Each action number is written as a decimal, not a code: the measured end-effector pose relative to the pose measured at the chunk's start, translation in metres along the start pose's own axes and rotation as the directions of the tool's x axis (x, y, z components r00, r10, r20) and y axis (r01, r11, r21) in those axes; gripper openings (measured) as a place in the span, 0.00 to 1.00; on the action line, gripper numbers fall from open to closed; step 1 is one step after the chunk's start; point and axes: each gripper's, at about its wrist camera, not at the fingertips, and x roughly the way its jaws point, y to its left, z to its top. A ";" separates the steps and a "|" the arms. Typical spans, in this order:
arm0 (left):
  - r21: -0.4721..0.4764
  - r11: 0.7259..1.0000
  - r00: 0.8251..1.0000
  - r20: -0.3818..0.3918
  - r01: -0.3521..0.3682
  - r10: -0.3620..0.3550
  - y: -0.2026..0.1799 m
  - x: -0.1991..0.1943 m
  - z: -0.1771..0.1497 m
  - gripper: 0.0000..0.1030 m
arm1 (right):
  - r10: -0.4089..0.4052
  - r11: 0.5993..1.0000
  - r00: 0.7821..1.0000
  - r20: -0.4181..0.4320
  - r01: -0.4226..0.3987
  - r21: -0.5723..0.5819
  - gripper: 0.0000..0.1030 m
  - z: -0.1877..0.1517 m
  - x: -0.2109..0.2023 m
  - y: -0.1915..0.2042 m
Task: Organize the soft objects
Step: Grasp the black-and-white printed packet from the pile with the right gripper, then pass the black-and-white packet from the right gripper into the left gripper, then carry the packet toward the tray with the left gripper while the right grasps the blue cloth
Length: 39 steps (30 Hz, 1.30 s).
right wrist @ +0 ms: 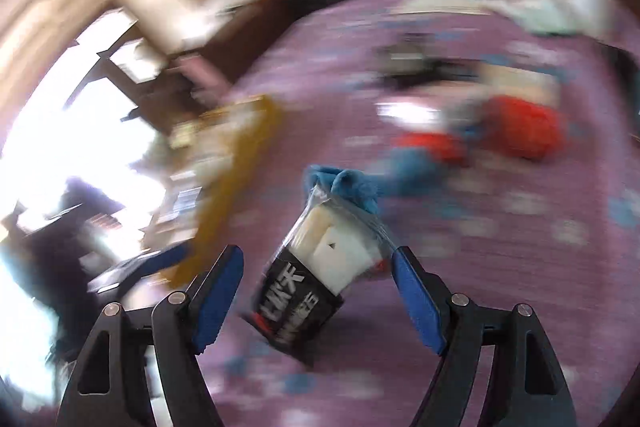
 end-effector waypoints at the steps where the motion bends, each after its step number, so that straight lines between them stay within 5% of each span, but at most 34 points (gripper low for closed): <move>1: -0.004 1.000 1.000 0.000 0.003 -0.003 0.002 -0.001 0.000 0.84 | 0.019 1.000 1.000 0.005 -0.019 -0.023 0.79 0.001 0.000 0.007; 5: 0.004 1.000 1.000 -0.008 0.020 -0.020 0.003 -0.001 -0.004 0.84 | -0.115 0.990 0.988 0.104 0.123 -0.075 0.79 0.008 -0.009 0.014; 9: 0.014 0.999 0.999 -0.032 0.036 -0.036 -0.002 0.009 -0.006 0.84 | -0.285 0.955 0.944 0.169 0.294 -0.036 0.79 0.008 -0.019 -0.010; 12: 0.008 0.999 0.997 -0.061 0.045 -0.044 -0.008 0.023 -0.004 0.84 | -0.348 0.937 0.917 0.192 0.349 0.029 0.79 0.007 -0.025 -0.035; 17: 0.004 0.997 0.990 -0.115 0.082 -0.081 -0.024 0.052 0.003 0.84 | -0.356 0.934 0.909 0.218 0.335 0.126 0.79 0.011 -0.031 -0.070; 22: 0.055 0.998 0.991 -0.129 0.037 -0.029 -0.047 0.077 0.010 0.84 | -0.391 0.920 0.886 0.248 0.375 0.112 0.80 0.009 -0.035 -0.070; 23: 0.065 0.997 0.992 -0.127 0.029 -0.021 -0.050 0.079 0.010 0.80 | -0.394 0.919 0.884 0.250 0.378 0.111 0.81 0.009 -0.036 -0.069; 24: 0.076 0.997 0.993 -0.120 0.025 -0.016 -0.054 0.080 0.011 0.59 | -0.392 0.920 0.886 0.248 0.376 0.112 0.81 0.008 -0.036 -0.070; 25: 0.087 0.996 0.993 -0.117 0.021 -0.010 -0.056 0.080 0.012 0.50 | -0.390 0.921 0.888 0.243 0.373 0.115 0.81 0.008 -0.036 -0.071; 30: 0.116 0.993 0.997 -0.073 0.018 -0.009 -0.056 0.071 0.013 0.48 | -0.390 0.920 0.892 0.229 0.370 0.129 0.82 0.007 -0.033 -0.074; 39: 0.027 0.993 0.994 -0.010 0.113 -0.113 -0.037 0.052 0.012 0.48 | -0.427 0.904 0.876 0.224 0.406 0.135 0.82 0.007 -0.029 -0.076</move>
